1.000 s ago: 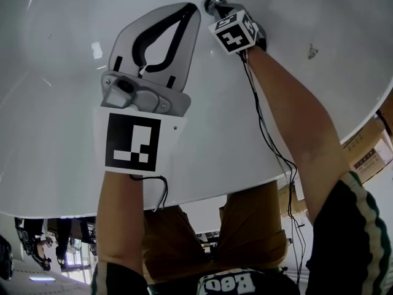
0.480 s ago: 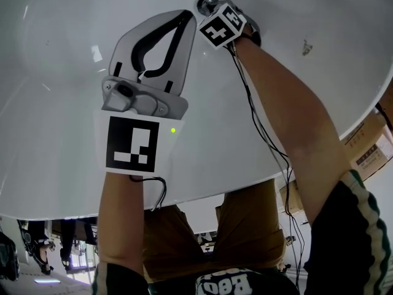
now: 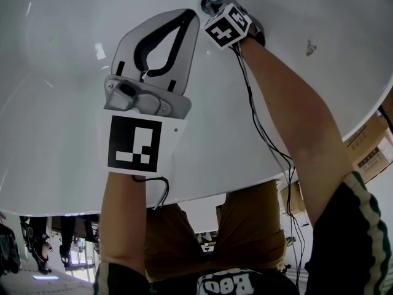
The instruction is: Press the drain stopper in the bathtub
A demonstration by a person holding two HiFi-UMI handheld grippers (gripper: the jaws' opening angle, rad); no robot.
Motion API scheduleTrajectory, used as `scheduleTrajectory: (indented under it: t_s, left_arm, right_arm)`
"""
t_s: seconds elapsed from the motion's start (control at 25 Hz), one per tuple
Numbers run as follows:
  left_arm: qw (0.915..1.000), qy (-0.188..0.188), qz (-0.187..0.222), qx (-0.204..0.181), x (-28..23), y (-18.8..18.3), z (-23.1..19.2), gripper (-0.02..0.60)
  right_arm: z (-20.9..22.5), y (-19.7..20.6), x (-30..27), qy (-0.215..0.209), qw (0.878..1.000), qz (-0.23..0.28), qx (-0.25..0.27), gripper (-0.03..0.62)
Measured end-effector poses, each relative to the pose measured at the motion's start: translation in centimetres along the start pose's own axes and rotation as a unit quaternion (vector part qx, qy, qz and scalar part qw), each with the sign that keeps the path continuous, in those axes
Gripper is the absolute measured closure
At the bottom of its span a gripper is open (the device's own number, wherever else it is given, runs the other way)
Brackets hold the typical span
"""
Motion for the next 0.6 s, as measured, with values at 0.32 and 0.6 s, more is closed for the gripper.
scheduleTrajectory:
  t_s: [0.32, 0.6]
  left_arm:
    - [0.9999, 0.011, -0.003, 0.003, 0.4, -0.7, 0.3, 0.575]
    - [0.9999, 0.004, -0.003, 0.015, 0.5, -0.6, -0.2, 0.575]
  right_arm:
    - [0.3, 0.0, 0.6, -0.008, 1.000, 0.000, -0.029, 0.583]
    - [-0.3, 0.3, 1.2, -0.006, 1.000, 0.017, -0.013, 0.583]
Point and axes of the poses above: the fingertips, and each gripper's own axes: x backward along the fingers, z to its right, y out of its underside, the point moved 8 cm from there along x, backward along the fingers, and after that the axes turned 15 degrees about x, right-handed, at the moved point
